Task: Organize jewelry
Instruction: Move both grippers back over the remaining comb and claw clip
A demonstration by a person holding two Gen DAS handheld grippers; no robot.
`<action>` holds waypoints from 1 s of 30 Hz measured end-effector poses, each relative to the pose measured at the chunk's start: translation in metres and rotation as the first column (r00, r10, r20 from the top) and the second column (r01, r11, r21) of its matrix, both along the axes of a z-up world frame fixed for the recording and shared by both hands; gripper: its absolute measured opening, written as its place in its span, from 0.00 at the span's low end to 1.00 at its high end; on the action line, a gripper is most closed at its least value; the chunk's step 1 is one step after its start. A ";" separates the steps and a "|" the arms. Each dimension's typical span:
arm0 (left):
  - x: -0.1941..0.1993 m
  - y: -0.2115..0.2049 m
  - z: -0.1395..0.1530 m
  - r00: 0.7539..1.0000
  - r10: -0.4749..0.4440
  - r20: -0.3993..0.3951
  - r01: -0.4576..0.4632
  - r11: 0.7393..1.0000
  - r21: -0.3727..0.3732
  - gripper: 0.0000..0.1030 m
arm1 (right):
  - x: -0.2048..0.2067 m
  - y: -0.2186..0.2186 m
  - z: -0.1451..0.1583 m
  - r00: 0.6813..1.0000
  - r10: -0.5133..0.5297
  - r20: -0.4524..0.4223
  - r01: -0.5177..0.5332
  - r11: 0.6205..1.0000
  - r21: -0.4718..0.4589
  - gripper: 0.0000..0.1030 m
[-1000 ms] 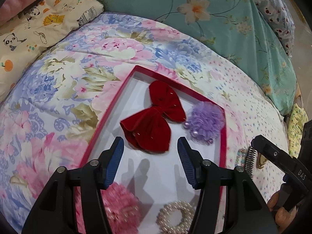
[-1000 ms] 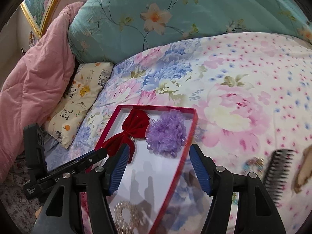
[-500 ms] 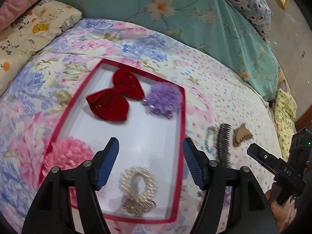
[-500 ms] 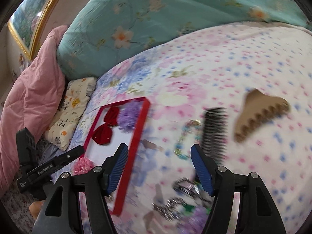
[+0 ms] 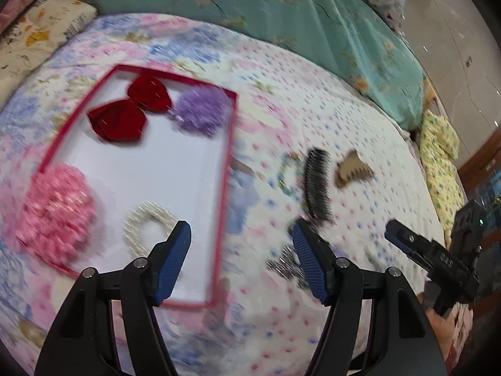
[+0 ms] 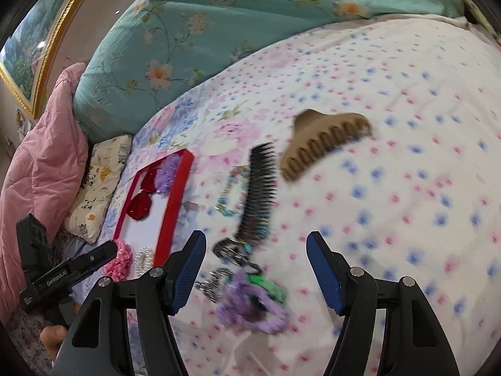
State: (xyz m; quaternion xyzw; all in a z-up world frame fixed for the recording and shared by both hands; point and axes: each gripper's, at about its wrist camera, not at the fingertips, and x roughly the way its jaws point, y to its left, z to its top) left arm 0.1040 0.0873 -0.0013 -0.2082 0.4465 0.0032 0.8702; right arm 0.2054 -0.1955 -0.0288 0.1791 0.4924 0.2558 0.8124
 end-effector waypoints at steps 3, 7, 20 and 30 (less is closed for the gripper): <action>-0.001 -0.021 -0.005 0.999 -0.044 -0.018 0.044 0.999 -0.016 0.65 | -0.002 -0.014 -0.005 1.000 -0.024 -0.017 0.024 1.000 0.006 0.66; -0.001 -0.049 -0.010 0.994 -0.102 -0.037 0.101 0.995 -0.026 0.65 | -0.003 -0.028 -0.008 0.999 -0.046 -0.021 0.046 0.999 0.002 0.66; 0.048 -0.089 -0.012 0.977 -0.196 -0.083 0.198 0.980 0.017 0.65 | 0.016 -0.051 -0.006 1.000 0.010 0.002 -0.010 0.998 -0.061 0.73; 0.097 -0.095 -0.031 0.966 -0.214 -0.144 0.220 0.975 0.028 0.65 | 0.096 -0.021 -0.001 0.947 0.319 0.050 -0.293 0.914 -0.280 0.79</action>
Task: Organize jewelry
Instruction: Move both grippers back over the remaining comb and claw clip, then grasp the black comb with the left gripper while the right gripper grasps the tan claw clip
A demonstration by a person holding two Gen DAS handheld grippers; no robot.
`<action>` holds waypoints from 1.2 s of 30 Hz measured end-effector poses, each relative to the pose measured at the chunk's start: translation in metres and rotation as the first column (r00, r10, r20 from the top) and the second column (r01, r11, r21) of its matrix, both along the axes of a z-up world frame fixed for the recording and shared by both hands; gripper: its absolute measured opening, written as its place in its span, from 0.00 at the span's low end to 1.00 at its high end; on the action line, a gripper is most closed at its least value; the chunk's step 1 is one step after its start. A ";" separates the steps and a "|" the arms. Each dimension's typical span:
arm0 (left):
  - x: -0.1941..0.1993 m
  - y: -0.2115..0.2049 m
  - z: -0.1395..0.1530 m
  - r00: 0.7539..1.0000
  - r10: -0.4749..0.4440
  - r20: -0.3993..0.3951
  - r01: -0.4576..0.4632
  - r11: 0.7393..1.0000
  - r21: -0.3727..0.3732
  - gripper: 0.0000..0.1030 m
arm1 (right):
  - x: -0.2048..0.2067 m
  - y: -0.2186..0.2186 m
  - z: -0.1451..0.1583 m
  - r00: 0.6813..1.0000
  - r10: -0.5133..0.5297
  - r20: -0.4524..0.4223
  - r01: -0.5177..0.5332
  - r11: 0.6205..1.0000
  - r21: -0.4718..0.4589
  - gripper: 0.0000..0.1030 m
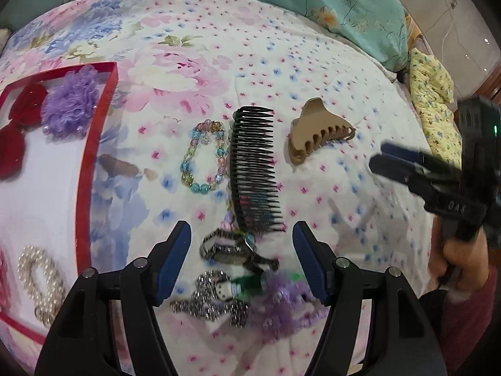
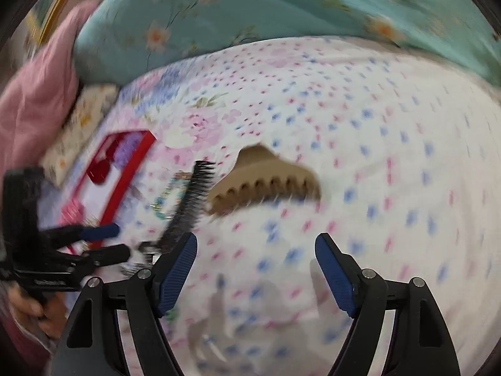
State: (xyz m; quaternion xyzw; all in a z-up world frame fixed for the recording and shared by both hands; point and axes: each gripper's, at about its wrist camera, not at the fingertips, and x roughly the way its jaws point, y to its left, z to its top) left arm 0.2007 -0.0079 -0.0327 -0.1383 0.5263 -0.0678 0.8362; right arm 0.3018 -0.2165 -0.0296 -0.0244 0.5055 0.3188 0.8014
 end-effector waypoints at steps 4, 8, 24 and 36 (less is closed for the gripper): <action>0.010 0.000 -0.008 1.000 0.001 -0.023 -0.001 1.000 0.002 0.65 | 0.025 0.020 -0.006 0.980 0.186 0.064 -0.180 0.980 -0.085 0.87; 0.019 -0.001 -0.014 0.999 -0.003 -0.037 0.003 1.000 0.005 0.65 | 0.044 0.038 -0.022 0.956 0.288 0.060 -0.276 0.948 -0.156 0.87; 0.044 -0.007 -0.031 0.998 -0.029 -0.047 0.031 0.999 0.044 0.65 | 0.007 0.022 0.000 0.962 0.272 0.036 -0.270 0.961 -0.055 0.87; 0.054 -0.017 -0.029 0.994 -0.103 0.018 0.101 0.991 0.084 0.17 | 0.030 0.040 -0.020 0.948 0.319 0.013 -0.318 0.947 -0.053 0.87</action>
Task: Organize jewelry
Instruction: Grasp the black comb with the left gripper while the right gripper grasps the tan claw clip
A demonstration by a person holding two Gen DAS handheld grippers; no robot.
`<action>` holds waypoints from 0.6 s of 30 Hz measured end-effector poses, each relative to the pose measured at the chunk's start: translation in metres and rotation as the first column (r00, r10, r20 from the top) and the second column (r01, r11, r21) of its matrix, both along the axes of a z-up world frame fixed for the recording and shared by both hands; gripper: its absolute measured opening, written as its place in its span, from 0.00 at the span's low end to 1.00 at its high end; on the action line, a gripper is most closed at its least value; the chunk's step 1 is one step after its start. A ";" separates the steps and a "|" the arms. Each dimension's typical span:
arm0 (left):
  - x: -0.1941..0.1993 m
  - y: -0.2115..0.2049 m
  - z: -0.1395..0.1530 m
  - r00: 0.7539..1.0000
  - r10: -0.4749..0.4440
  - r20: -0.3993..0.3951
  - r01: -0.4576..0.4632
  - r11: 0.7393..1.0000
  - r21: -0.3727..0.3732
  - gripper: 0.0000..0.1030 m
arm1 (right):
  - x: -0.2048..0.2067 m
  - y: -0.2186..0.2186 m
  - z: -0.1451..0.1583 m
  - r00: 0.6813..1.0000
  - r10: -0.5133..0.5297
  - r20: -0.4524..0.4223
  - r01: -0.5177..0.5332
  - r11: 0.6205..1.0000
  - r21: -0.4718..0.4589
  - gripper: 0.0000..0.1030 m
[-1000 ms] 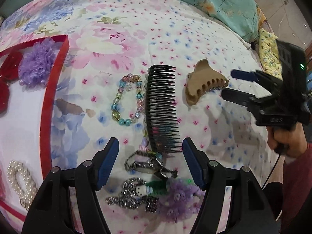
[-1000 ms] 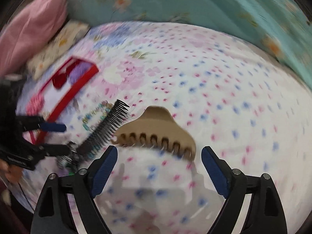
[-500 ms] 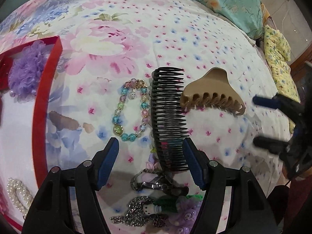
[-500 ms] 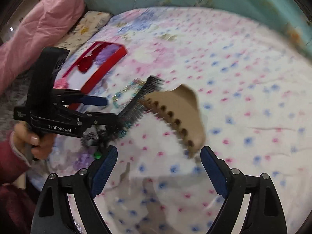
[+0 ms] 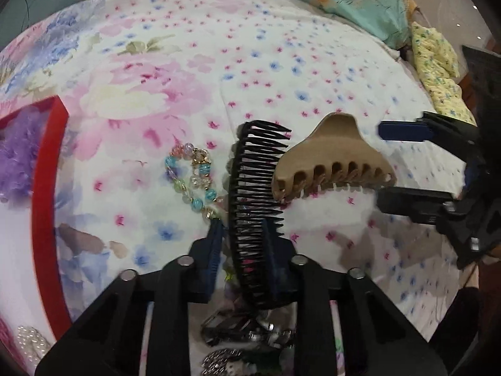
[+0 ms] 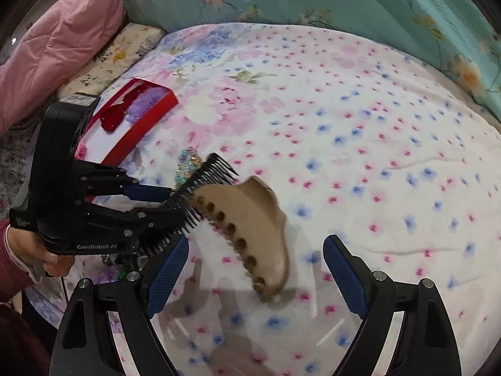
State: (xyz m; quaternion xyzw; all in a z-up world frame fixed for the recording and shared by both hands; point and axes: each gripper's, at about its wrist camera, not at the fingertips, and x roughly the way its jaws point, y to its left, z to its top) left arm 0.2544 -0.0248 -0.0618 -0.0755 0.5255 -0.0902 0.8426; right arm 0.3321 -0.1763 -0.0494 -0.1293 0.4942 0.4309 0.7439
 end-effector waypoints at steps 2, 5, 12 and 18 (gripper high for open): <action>-0.008 0.008 0.008 1.000 -0.009 0.012 0.010 0.999 -0.044 0.12 | -0.003 0.007 0.000 1.000 0.016 0.013 -0.016 1.000 -0.006 0.87; -0.018 0.017 0.014 1.000 -0.007 0.021 0.008 0.998 -0.054 0.11 | -0.003 0.020 -0.005 0.999 0.043 0.032 -0.041 0.999 -0.034 0.87; -0.033 0.025 0.013 1.000 -0.002 0.022 0.005 0.995 -0.098 0.10 | -0.009 0.034 -0.024 0.998 0.046 0.034 -0.041 0.991 -0.128 0.60; -0.045 0.036 0.022 0.999 0.019 0.038 -0.013 0.987 -0.160 0.07 | -0.018 0.016 -0.017 0.999 -0.041 0.002 0.041 0.994 -0.099 0.42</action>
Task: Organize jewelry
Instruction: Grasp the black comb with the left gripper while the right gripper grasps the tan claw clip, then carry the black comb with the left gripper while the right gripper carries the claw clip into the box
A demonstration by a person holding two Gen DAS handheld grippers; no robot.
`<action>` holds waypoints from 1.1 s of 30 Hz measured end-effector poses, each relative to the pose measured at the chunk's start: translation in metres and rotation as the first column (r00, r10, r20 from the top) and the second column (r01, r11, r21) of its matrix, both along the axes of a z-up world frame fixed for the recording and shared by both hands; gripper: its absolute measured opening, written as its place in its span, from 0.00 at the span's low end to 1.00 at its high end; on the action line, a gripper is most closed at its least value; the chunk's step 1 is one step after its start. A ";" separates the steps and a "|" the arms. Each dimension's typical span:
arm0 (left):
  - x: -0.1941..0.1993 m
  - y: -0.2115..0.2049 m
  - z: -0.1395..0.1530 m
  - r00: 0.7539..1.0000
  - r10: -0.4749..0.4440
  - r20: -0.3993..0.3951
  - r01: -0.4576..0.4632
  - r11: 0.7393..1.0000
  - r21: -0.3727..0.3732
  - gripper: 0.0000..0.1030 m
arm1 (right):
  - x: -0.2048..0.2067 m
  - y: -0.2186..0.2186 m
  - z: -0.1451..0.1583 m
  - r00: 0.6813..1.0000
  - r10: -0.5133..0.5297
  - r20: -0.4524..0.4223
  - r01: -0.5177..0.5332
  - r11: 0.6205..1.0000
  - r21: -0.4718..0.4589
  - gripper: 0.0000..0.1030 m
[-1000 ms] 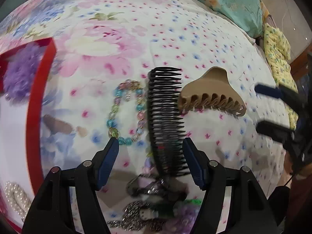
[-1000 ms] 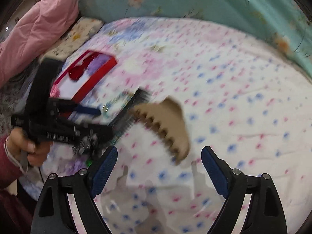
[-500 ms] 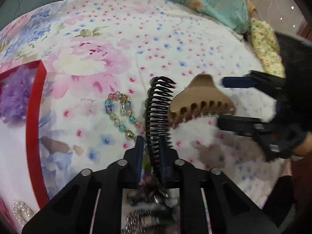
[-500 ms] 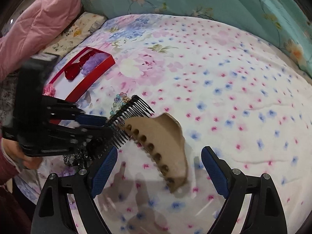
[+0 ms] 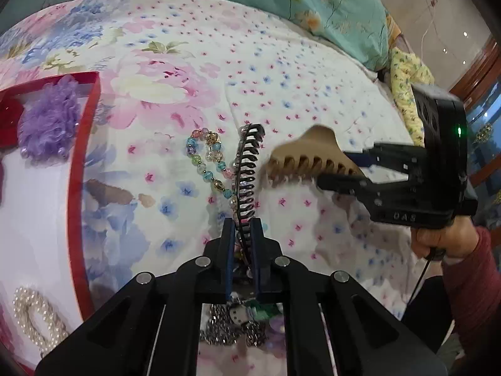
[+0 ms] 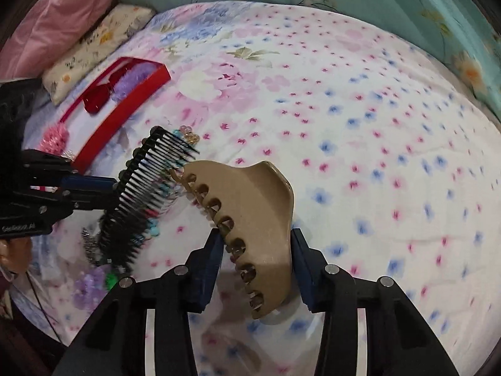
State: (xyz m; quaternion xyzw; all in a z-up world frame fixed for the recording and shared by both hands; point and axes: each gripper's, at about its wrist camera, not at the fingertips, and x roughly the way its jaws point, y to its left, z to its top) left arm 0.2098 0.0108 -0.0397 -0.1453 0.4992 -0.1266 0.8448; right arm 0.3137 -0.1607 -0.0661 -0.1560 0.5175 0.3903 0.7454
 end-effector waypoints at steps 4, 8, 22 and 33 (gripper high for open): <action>-0.011 0.010 0.009 0.999 0.022 0.024 -0.021 0.999 -0.033 0.02 | -0.015 -0.010 0.010 0.998 -0.058 -0.026 0.059 0.997 0.054 0.42; -0.017 0.019 0.005 0.999 0.044 0.017 -0.043 0.998 -0.052 0.02 | -0.027 -0.014 0.015 0.989 -0.122 -0.082 0.131 0.984 0.119 0.42; 0.013 0.016 -0.042 0.988 0.047 -0.144 -0.068 0.987 -0.145 0.17 | -0.052 -0.047 0.017 0.938 -0.286 -0.195 0.329 0.913 0.242 0.42; 0.035 -0.005 -0.033 0.981 0.089 -0.170 -0.111 0.985 -0.130 0.73 | -0.059 -0.074 0.027 0.909 -0.363 -0.204 0.411 0.863 0.294 0.42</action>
